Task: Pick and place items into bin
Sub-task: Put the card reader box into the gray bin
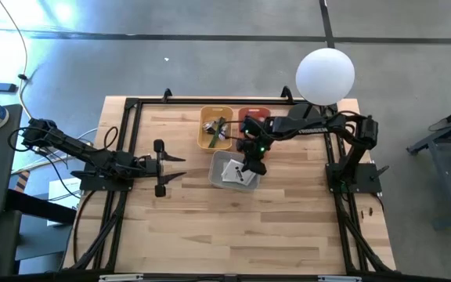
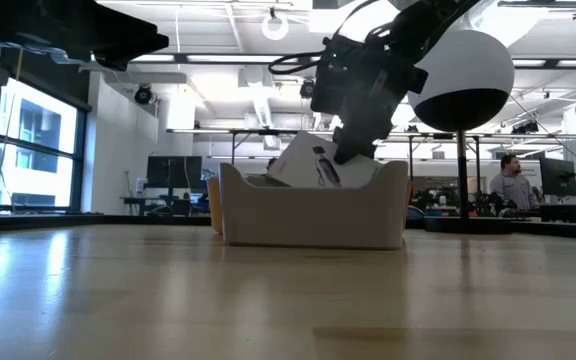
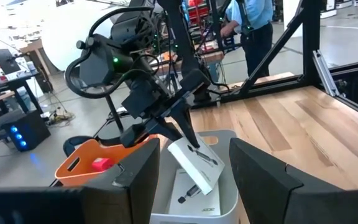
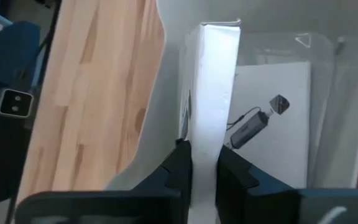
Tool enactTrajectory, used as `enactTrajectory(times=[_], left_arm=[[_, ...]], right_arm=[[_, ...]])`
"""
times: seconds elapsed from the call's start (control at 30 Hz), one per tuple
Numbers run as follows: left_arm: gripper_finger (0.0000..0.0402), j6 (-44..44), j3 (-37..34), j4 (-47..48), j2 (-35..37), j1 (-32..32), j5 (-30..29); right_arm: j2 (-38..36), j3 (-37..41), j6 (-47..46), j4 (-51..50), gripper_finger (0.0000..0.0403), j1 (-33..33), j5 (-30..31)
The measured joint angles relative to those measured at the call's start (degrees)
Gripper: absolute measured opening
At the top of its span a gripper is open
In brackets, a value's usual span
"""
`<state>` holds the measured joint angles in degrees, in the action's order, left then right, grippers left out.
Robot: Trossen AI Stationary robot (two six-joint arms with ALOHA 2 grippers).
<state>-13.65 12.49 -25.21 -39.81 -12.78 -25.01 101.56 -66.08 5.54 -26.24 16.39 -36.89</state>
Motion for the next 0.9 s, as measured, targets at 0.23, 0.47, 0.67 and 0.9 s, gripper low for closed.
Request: enactTrajectory(times=[0.23,0.47,0.67,0.9], left_arm=[[0.0182,0.0,0.0,0.0,0.0,0.0,0.0],[0.0182,0.0,0.0,0.0,0.0,0.0,0.1],[0.0182,0.0,0.0,0.1,0.0,0.0,0.1],[0.0182,0.4,0.0,1.3,0.0,0.0,1.1]], right_arm=[[0.0,0.0,-0.1,0.3,0.0073,-0.7,1.5],[0.0,0.0,-1.9,2.2,0.0074,-0.7,1.6],[0.0,0.0,-4.1,5.0,0.008,-0.7,4.0],[0.0,0.0,-5.6,5.1,0.0112,-0.6,6.2]])
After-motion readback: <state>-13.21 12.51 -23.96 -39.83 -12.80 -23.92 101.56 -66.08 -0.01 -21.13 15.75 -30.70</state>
